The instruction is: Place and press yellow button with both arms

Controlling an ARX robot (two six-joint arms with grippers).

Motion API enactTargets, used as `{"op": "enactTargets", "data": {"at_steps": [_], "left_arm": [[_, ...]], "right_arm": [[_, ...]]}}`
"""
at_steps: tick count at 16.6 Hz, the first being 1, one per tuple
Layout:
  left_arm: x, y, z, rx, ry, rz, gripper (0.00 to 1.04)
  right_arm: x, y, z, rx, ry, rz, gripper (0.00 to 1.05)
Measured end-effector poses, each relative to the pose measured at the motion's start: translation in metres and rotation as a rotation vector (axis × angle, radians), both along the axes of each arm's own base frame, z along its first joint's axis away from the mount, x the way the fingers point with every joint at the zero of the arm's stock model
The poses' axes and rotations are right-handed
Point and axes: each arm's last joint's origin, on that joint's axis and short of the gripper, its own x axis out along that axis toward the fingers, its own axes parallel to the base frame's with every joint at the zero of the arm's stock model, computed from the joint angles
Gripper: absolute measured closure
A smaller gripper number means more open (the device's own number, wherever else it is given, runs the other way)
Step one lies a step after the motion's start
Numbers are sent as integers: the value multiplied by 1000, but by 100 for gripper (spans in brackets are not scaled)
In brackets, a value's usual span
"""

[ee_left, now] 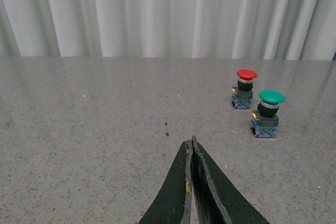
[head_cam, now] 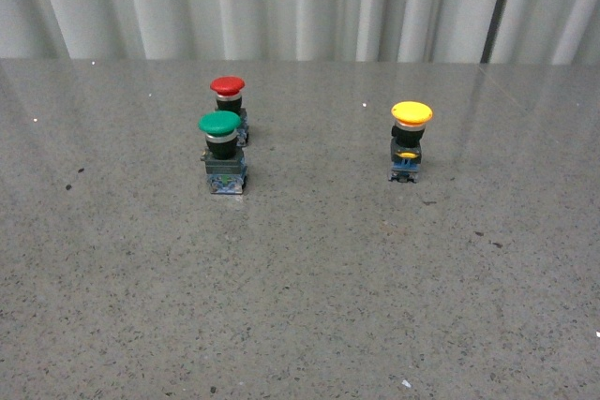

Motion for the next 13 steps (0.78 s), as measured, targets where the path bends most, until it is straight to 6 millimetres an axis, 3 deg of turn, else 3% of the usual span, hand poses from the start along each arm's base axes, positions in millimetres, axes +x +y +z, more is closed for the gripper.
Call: {"op": "enactTargets", "data": {"at_steps": [8,13], "left_arm": [[-12,0,-3,0,13,0,103],[-12,0,-4,0,15,0,52]], "right_arm": [[0,0,0,0,0,0,7],[0,0,0,0,0,0,7]]}}
